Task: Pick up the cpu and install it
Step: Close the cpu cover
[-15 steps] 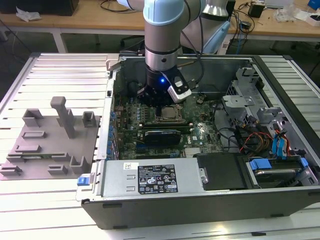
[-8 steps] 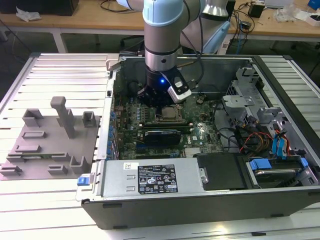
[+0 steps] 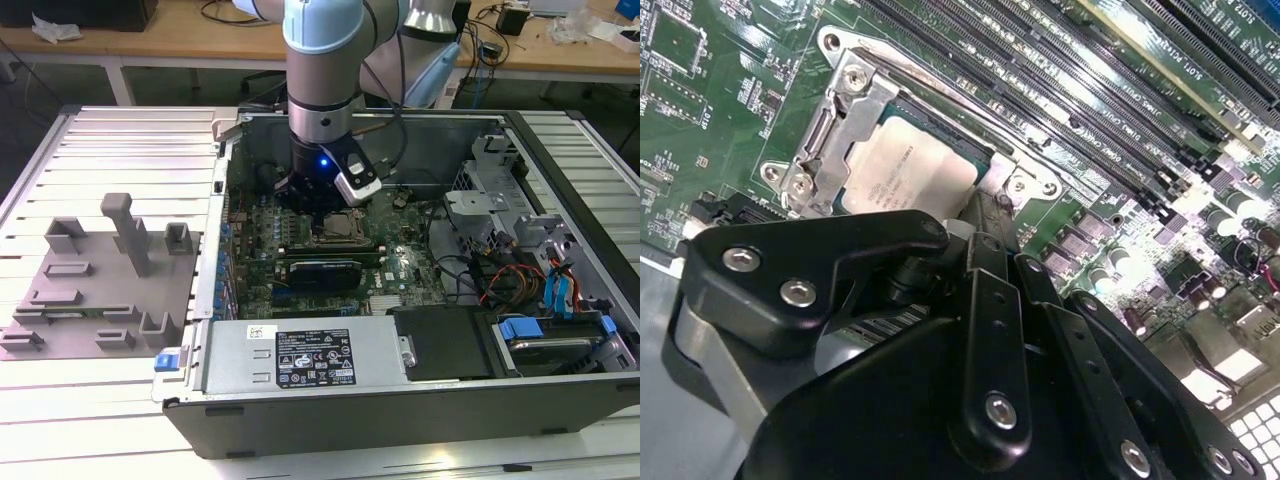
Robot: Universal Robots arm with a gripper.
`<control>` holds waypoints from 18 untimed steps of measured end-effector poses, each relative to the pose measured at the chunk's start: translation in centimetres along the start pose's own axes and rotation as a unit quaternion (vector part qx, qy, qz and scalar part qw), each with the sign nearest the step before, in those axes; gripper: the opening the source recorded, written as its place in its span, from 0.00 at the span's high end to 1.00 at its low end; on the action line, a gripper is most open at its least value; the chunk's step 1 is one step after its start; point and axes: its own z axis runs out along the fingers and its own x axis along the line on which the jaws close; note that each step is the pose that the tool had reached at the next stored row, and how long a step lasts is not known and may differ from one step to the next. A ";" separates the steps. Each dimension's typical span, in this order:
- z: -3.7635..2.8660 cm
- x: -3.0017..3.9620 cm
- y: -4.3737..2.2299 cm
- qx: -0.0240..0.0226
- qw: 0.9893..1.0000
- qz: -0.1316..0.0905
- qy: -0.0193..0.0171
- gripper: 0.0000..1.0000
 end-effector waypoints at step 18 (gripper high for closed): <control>-0.67 0.03 0.42 0.002 1.000 0.000 -0.001 0.89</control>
